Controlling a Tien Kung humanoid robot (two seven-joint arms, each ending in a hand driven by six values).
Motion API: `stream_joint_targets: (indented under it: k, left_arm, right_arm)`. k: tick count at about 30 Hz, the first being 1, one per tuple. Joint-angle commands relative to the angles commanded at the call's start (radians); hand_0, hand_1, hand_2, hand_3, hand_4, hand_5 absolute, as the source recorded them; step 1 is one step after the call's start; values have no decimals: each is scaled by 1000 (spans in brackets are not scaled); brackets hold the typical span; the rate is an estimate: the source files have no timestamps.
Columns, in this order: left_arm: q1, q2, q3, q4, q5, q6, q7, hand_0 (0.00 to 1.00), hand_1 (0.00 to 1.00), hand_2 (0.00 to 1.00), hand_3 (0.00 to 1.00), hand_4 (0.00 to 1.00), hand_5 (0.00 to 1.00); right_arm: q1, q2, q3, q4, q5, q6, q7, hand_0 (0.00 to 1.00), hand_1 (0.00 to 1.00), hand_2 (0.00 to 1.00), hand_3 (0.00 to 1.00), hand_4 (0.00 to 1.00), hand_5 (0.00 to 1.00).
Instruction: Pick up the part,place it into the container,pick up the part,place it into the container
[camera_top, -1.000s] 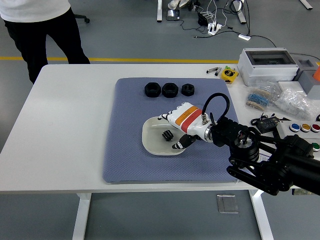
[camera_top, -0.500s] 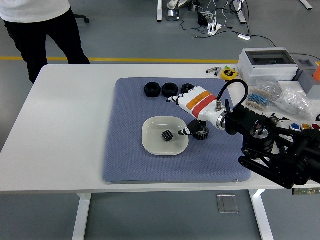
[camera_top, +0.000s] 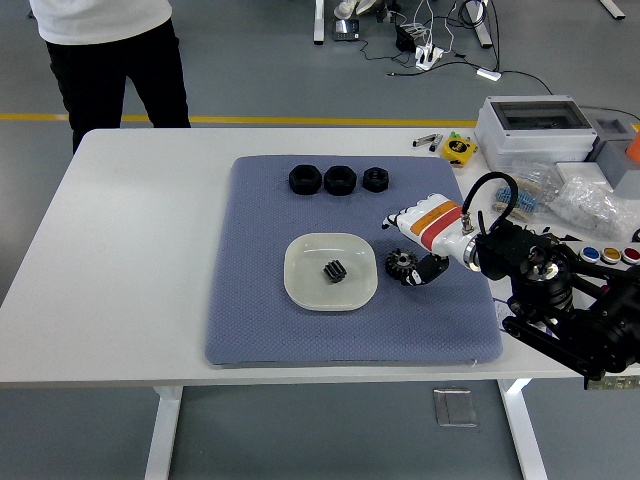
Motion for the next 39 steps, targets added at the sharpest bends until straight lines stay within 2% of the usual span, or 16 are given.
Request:
stream_joint_targets:
  k: [3,4,9,10,15,16,21,39]
  left_arm:
    - [0,0,-1,0,0,0,0,833,769,803,586,497,757]
    - [0,-1,0,0,-1,0,0,835,769,804,586,498,757]
    - [-2,-1,-4,0,8,-2,2,835,769,804,586,498,757]
    - [-3,-1,-6,0,11,-2,3,834,768,803,586,498,757]
    - [-5,-2,-9,0,15,0,4,834,768,803,586,498,757]
    - [-6,-2,-10,0,18,0,5,833,769,803,585,498,755]
    - [-7,-2,-13,0,26,-1,7,833,769,803,585,498,755]
    - [-10,-1,-11,0,26,3,6,833,770,805,584,500,757]
  right_arm:
    - [0,5,-10,-11,7,-2,3,238,391,660,800,998,415]
    - [-1,8,-12,-16,11,-4,4,234,387,646,727,998,420]
    - [-5,16,-18,-31,26,-14,7,234,387,646,727,998,420]
    - [-5,19,-19,-37,31,-16,8,230,385,616,640,998,420]
    - [-7,30,-24,-76,52,-22,10,230,385,616,640,998,420]
    - [-8,34,-25,-88,61,-23,10,226,381,600,608,984,426]
    - [-2,51,-33,-128,97,-28,8,226,381,600,608,984,426]
    - [6,81,-48,-138,138,-19,7,220,384,592,588,953,425]
